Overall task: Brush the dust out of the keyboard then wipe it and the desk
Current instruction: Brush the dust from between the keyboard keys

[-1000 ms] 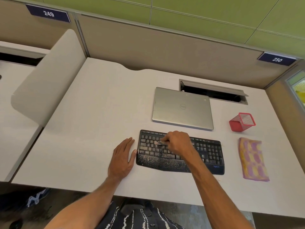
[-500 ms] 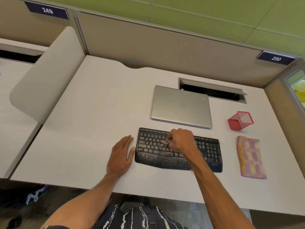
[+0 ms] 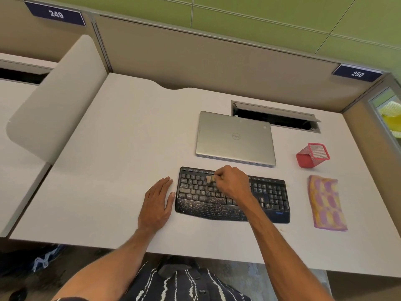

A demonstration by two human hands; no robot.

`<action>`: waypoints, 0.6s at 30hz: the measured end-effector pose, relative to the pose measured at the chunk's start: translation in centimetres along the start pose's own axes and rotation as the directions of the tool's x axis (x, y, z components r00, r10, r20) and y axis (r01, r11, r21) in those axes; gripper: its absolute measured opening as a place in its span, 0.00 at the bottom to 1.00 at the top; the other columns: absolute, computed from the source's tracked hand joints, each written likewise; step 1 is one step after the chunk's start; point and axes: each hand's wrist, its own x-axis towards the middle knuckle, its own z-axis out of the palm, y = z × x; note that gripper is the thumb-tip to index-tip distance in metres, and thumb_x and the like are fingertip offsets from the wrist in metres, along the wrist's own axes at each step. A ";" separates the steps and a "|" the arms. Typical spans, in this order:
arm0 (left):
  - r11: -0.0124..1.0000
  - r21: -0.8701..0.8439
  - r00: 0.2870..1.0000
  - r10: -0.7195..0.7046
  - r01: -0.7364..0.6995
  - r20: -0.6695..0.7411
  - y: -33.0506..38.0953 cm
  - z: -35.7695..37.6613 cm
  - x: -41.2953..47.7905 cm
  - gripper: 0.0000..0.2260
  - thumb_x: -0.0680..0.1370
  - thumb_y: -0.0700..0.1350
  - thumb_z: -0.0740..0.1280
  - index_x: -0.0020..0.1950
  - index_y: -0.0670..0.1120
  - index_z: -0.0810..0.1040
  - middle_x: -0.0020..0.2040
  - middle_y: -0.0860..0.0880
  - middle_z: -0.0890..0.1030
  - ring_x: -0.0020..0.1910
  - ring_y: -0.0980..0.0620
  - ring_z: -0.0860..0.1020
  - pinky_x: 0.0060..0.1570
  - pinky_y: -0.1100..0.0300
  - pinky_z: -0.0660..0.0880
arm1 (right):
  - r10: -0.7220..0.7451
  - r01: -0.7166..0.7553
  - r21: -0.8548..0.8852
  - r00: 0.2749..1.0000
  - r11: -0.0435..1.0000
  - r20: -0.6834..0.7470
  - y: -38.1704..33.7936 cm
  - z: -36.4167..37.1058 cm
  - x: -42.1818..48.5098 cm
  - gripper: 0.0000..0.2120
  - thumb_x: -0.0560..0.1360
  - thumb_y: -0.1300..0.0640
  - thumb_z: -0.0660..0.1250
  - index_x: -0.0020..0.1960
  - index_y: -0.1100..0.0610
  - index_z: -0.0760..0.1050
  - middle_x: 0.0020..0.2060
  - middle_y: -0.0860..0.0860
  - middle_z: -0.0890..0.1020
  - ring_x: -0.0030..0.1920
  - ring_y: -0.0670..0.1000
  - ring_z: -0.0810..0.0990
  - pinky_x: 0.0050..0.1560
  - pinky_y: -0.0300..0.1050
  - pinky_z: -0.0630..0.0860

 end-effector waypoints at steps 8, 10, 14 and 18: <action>1.000 -0.002 1.000 -0.003 0.003 0.003 0.0 -0.1 -0.1 0.23 0.90 0.56 0.57 0.85 0.53 0.68 0.84 0.56 0.68 0.84 0.56 0.63 0.84 0.52 0.62 | 0.039 -0.034 -0.041 0.991 0.999 0.130 -0.7 0.7 0.1 0.08 0.78 0.58 0.70 0.49 0.50 0.87 0.35 0.41 0.85 0.29 0.41 0.78 0.30 0.37 0.71; 1.000 -0.003 1.000 -0.002 0.002 0.002 0.1 -0.2 0.0 0.23 0.90 0.56 0.57 0.85 0.53 0.68 0.84 0.56 0.68 0.84 0.56 0.63 0.84 0.52 0.62 | 0.049 -0.047 -0.019 0.994 0.999 0.095 -0.9 0.1 0.2 0.07 0.79 0.57 0.69 0.49 0.50 0.86 0.36 0.41 0.85 0.31 0.41 0.79 0.32 0.37 0.73; 1.000 -0.002 1.000 -0.002 0.002 0.000 0.0 -0.2 0.0 0.23 0.90 0.56 0.57 0.85 0.53 0.68 0.84 0.56 0.68 0.84 0.56 0.63 0.83 0.51 0.63 | 0.051 -0.051 -0.005 0.999 0.999 0.007 -1.1 0.1 0.2 0.08 0.81 0.55 0.68 0.51 0.51 0.86 0.35 0.42 0.84 0.31 0.40 0.78 0.37 0.39 0.74; 1.000 0.002 1.000 0.002 -0.002 0.003 0.0 -0.1 0.0 0.23 0.90 0.56 0.56 0.85 0.53 0.68 0.84 0.55 0.68 0.84 0.56 0.64 0.83 0.51 0.63 | 0.035 -0.032 -0.032 0.993 0.999 0.116 -1.2 0.7 0.0 0.07 0.79 0.57 0.70 0.50 0.50 0.87 0.38 0.42 0.86 0.29 0.41 0.77 0.32 0.37 0.70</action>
